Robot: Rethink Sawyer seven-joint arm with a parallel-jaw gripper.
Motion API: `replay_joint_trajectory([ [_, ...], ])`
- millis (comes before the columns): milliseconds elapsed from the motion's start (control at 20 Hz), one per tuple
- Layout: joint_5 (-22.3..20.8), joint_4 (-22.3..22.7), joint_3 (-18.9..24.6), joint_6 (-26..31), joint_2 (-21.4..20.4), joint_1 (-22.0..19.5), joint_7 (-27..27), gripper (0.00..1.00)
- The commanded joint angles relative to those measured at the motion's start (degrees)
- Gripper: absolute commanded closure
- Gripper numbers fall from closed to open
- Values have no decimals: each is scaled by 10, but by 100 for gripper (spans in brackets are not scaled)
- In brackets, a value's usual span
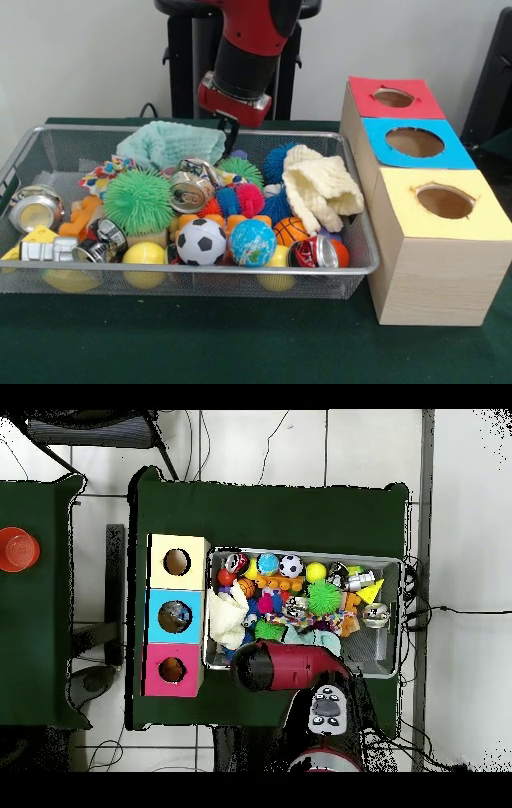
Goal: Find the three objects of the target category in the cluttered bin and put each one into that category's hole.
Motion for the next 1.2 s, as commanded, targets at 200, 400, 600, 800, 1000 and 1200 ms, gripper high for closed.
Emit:
replay_joint_trajectory([
  [200,55,5,-17,7,-14,49,127,100],
  [400,65,24,-17,23,-48,53,112,100],
  [600,76,48,-21,58,-105,64,94,100],
  [800,81,45,-27,81,-122,68,81,100],
  [1000,66,29,-35,64,-98,75,75,100],
  [1200,50,14,-52,47,-82,83,70,100],
])
